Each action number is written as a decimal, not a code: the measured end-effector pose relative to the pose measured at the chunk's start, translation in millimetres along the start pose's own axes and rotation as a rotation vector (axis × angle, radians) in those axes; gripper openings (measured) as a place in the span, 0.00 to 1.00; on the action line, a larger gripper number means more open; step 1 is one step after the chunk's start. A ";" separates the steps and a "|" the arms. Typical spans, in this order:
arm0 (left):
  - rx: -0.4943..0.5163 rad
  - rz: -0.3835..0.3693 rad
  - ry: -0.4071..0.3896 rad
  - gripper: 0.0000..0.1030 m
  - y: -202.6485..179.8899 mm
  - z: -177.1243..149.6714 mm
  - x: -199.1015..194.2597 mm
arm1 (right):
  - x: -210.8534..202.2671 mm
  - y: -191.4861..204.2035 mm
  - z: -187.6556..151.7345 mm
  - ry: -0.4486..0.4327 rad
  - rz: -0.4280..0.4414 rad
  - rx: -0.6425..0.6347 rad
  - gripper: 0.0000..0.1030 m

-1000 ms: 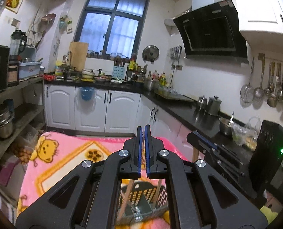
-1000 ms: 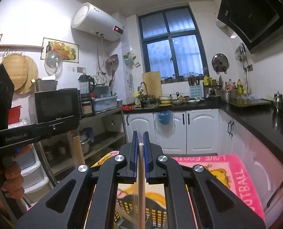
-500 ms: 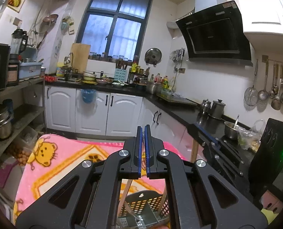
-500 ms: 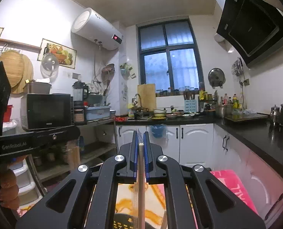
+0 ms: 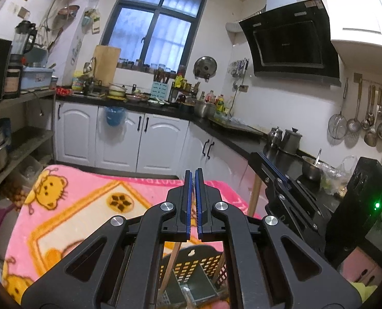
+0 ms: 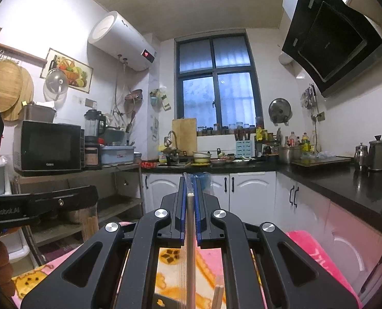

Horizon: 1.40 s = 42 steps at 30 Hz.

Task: Organize utensils
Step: 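Lower both held chopsticks into the basket compartments, then open both tools to release the chopsticks and pull back from the basket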

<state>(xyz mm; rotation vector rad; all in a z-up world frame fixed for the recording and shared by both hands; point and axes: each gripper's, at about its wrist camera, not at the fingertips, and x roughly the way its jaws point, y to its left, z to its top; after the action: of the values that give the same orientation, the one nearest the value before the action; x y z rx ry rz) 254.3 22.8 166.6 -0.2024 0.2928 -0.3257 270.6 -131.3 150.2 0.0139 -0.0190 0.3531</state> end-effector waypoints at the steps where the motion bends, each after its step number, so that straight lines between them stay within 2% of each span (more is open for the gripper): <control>1: -0.001 -0.001 0.006 0.01 1.5 -2.9 1.7 | 0.4 0.3 -1.8 0.003 -0.003 -0.002 0.06; 6: -0.012 0.001 0.028 0.01 6.6 -13.8 5.1 | -4.3 -1.5 -6.7 0.026 0.004 0.012 0.07; 7: -0.011 0.002 0.031 0.01 7.4 -15.8 5.3 | -6.6 -2.7 -7.0 0.025 0.008 0.017 0.08; 9: -0.013 0.003 0.035 0.01 8.8 -18.8 5.7 | -11.1 -4.5 -7.6 0.025 0.004 0.023 0.22; 23: -0.027 0.047 0.064 0.01 18.3 -36.6 1.1 | -52.5 -16.7 -14.1 0.102 -0.001 0.053 0.37; 33: -0.061 0.103 0.099 0.30 32.7 -50.7 -20.7 | -71.0 -20.5 -27.1 0.241 -0.016 0.076 0.42; 36: -0.072 0.108 0.105 0.35 36.9 -55.9 -29.0 | -76.1 -20.5 -32.1 0.267 -0.018 0.085 0.43; 39: -0.081 0.115 0.106 0.45 39.5 -61.4 -37.5 | -83.5 -20.1 -36.2 0.284 -0.022 0.094 0.45; 42: -0.085 0.117 0.102 0.47 40.6 -65.8 -47.0 | -92.2 -20.6 -39.4 0.292 -0.024 0.104 0.48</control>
<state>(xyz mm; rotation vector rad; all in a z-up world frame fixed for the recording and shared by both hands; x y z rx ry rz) 202.6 66.8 106.8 -0.2520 0.4185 -0.2078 191.8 -181.8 108.7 0.0651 0.2881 0.3293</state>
